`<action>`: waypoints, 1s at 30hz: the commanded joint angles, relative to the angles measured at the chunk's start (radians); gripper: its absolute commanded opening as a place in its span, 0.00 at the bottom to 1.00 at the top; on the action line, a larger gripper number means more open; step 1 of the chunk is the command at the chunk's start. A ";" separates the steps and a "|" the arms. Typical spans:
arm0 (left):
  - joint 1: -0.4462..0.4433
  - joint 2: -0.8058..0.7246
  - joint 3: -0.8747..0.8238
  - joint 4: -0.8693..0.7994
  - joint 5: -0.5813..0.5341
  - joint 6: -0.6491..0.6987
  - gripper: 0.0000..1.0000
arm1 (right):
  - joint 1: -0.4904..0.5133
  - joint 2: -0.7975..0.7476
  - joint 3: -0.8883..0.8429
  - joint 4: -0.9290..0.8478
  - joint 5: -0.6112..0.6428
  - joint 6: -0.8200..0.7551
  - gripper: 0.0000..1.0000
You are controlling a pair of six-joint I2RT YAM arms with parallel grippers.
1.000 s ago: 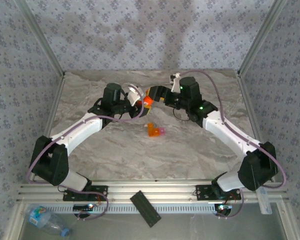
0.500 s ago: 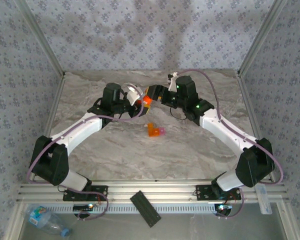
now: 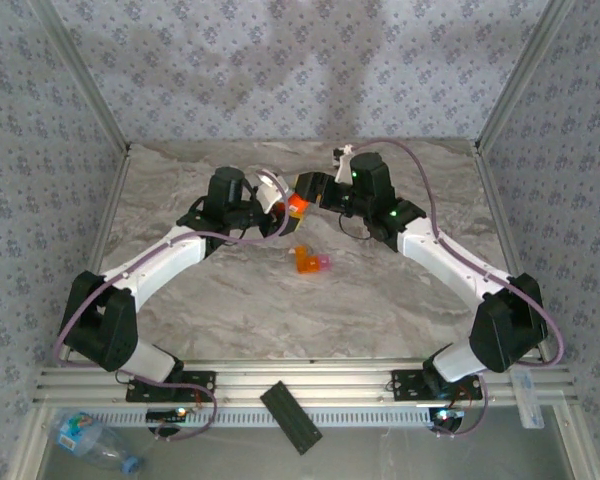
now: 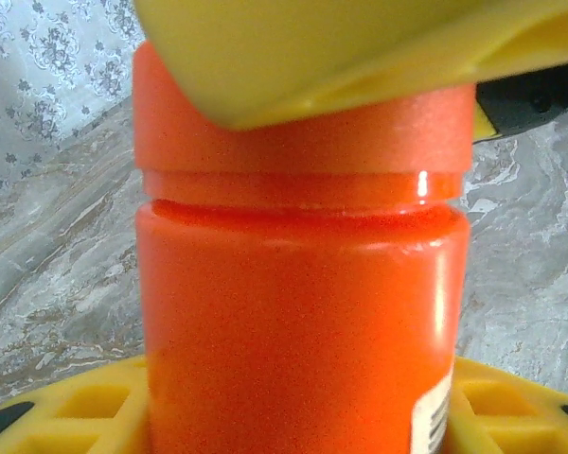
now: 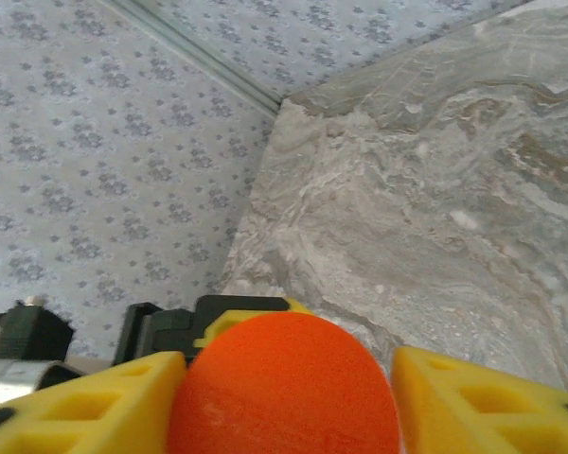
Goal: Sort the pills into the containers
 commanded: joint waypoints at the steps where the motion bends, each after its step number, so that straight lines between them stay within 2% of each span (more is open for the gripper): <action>1: -0.005 -0.012 0.025 0.041 0.048 0.001 0.00 | -0.028 0.026 -0.009 0.012 -0.052 -0.077 0.51; 5: -0.003 -0.018 0.027 0.036 0.062 0.000 0.00 | -0.059 0.051 0.001 0.047 -0.230 -0.207 0.45; 8: 0.001 -0.022 0.037 0.021 0.103 -0.005 0.00 | -0.078 0.049 0.002 0.015 -0.355 -0.423 0.47; 11: 0.013 -0.019 0.068 -0.032 0.191 -0.012 0.00 | -0.103 0.047 0.017 -0.111 -0.399 -0.645 0.48; 14: 0.020 -0.008 0.095 -0.083 0.245 -0.012 0.00 | -0.136 0.070 0.041 -0.188 -0.423 -0.711 0.47; 19: 0.022 -0.004 0.099 -0.105 0.260 -0.004 0.00 | -0.155 0.077 0.027 -0.160 -0.456 -0.680 0.47; 22: 0.022 -0.004 0.092 -0.099 0.212 0.001 0.00 | -0.167 0.051 -0.003 -0.085 -0.469 -0.561 0.69; 26: 0.021 -0.016 0.059 -0.066 0.130 0.024 0.00 | -0.187 -0.021 -0.078 0.069 -0.447 -0.305 0.80; 30: 0.021 -0.020 0.049 -0.061 0.085 0.054 0.00 | -0.183 -0.056 -0.063 0.004 -0.356 -0.161 0.83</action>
